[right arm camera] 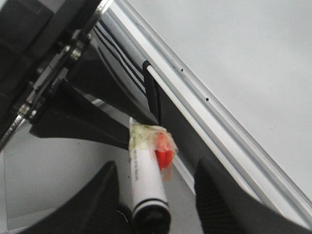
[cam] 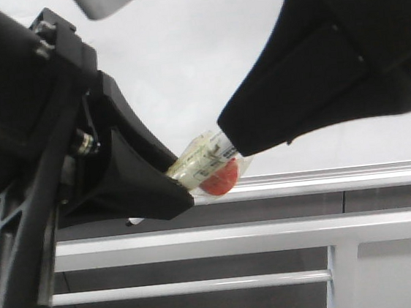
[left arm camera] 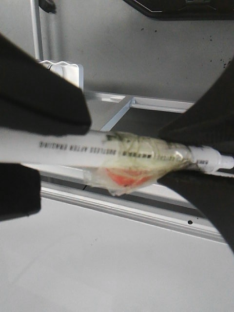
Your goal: Write number 1 on whiteboard
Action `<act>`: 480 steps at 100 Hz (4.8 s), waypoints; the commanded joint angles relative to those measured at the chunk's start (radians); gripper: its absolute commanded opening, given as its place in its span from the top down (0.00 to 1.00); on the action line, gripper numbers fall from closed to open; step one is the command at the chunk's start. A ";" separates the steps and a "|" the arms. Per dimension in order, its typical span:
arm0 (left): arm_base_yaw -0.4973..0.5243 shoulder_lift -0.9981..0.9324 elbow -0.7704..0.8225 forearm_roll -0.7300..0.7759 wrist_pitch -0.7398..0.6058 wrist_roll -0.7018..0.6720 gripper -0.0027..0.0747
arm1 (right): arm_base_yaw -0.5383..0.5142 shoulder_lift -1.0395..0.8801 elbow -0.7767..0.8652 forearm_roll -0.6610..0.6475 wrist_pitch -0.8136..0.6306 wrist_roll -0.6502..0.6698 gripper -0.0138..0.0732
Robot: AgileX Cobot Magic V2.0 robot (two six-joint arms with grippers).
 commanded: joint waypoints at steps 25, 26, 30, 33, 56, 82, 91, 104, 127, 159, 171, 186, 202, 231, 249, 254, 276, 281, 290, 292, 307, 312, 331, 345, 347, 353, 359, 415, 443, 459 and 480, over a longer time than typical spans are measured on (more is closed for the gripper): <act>-0.009 -0.029 -0.033 0.004 -0.064 -0.001 0.91 | 0.004 -0.006 -0.036 0.013 -0.062 -0.010 0.92; -0.009 -0.030 -0.033 0.004 -0.064 -0.001 0.90 | 0.004 -0.006 -0.036 0.013 -0.062 -0.010 0.92; -0.009 -0.032 -0.033 0.004 -0.064 -0.001 0.82 | 0.004 -0.006 -0.036 0.013 -0.062 -0.010 0.92; -0.009 -0.031 -0.033 0.004 -0.064 -0.001 0.76 | 0.004 -0.006 -0.036 0.013 -0.062 -0.010 0.92; -0.009 -0.063 -0.033 -0.006 -0.042 -0.001 0.39 | 0.004 -0.006 -0.036 0.013 -0.073 -0.010 0.92; -0.009 -0.204 -0.033 -0.149 0.107 -0.006 0.44 | 0.000 -0.021 -0.036 0.013 -0.058 -0.010 0.92; -0.009 -0.273 -0.033 -0.165 0.169 -0.046 0.61 | 0.000 -0.059 -0.034 0.013 -0.066 -0.010 0.92; -0.009 -0.366 -0.028 -0.170 0.224 -0.104 0.98 | 0.000 -0.136 -0.018 -0.012 -0.073 -0.010 0.92; -0.008 -0.480 0.038 -0.171 0.217 -0.221 0.99 | 0.000 -0.322 0.092 -0.025 -0.148 -0.010 0.91; -0.008 -0.537 0.142 -0.092 0.089 -0.425 0.99 | 0.000 -0.583 0.282 -0.025 -0.198 0.031 0.91; -0.008 -0.537 0.153 -0.061 0.059 -0.471 0.99 | -0.002 -0.648 0.329 -0.025 -0.198 0.055 0.90; -0.008 -0.537 0.153 -0.061 0.058 -0.475 0.99 | -0.060 -0.687 0.368 -0.025 -0.198 0.055 0.89; -0.008 -0.537 0.153 -0.063 0.057 -0.501 0.99 | -0.158 -0.689 0.370 -0.018 -0.219 0.055 0.89; -0.008 -0.537 0.153 -0.061 0.046 -0.501 0.99 | -0.207 -0.689 0.362 0.002 -0.232 0.055 0.89; -0.008 -0.537 0.153 -0.057 0.046 -0.501 0.99 | -0.207 -0.689 0.362 0.002 -0.266 0.055 0.89; -0.008 -0.537 0.153 -0.047 0.046 -0.501 0.99 | -0.207 -0.689 0.362 0.002 -0.286 0.055 0.89; -0.003 -0.537 0.153 -0.041 0.046 -0.501 0.99 | -0.207 -0.680 0.362 0.002 -0.338 0.055 0.89; -0.002 -0.537 0.153 -0.039 0.046 -0.501 0.99 | -0.207 -0.674 0.362 0.002 -0.345 0.055 0.89; 0.010 -0.537 0.153 -0.030 0.046 -0.501 0.99 | -0.207 -0.653 0.362 0.002 -0.356 0.055 0.89; 0.015 -0.537 0.153 -0.030 0.046 -0.501 0.99 | -0.207 -0.646 0.362 0.002 -0.359 0.055 0.89; 0.039 -0.537 0.153 -0.024 0.046 -0.501 0.99 | -0.207 -0.619 0.362 0.002 -0.384 0.055 0.89; 0.041 -0.537 0.153 -0.024 0.044 -0.501 0.99 | -0.207 -0.617 0.362 0.002 -0.394 0.055 0.89; 0.041 -0.537 0.153 -0.022 0.010 -0.501 0.99 | -0.207 -0.582 0.362 -0.010 -0.432 0.055 0.89; 0.041 -0.537 0.153 -0.022 0.001 -0.501 0.99 | -0.207 -0.550 0.362 -0.019 -0.450 0.055 0.89; 0.041 -0.537 0.153 -0.022 0.001 -0.501 0.99 | -0.207 -0.544 0.362 -0.019 -0.450 0.055 0.89; 0.041 -0.537 0.153 -0.022 0.001 -0.501 0.99 | -0.207 -0.535 0.362 -0.019 -0.452 0.055 0.89; 0.041 -0.537 0.153 -0.022 0.001 -0.501 0.99 | -0.207 -0.526 0.362 -0.019 -0.452 0.055 0.89; 0.041 -0.537 0.153 -0.022 0.001 -0.501 0.99 | -0.237 -0.412 0.362 -0.019 -0.441 0.055 0.89; 0.041 -0.537 0.153 -0.014 0.000 -0.501 0.99 | -0.237 -0.351 0.362 -0.019 -0.441 0.055 0.89; 0.041 -0.537 0.153 -0.001 0.000 -0.501 0.99 | -0.233 -0.344 0.362 -0.017 -0.436 0.055 0.89; 0.041 -0.537 0.153 -0.003 -0.003 -0.501 0.99 | -0.152 -0.399 0.330 0.020 -0.183 0.055 0.89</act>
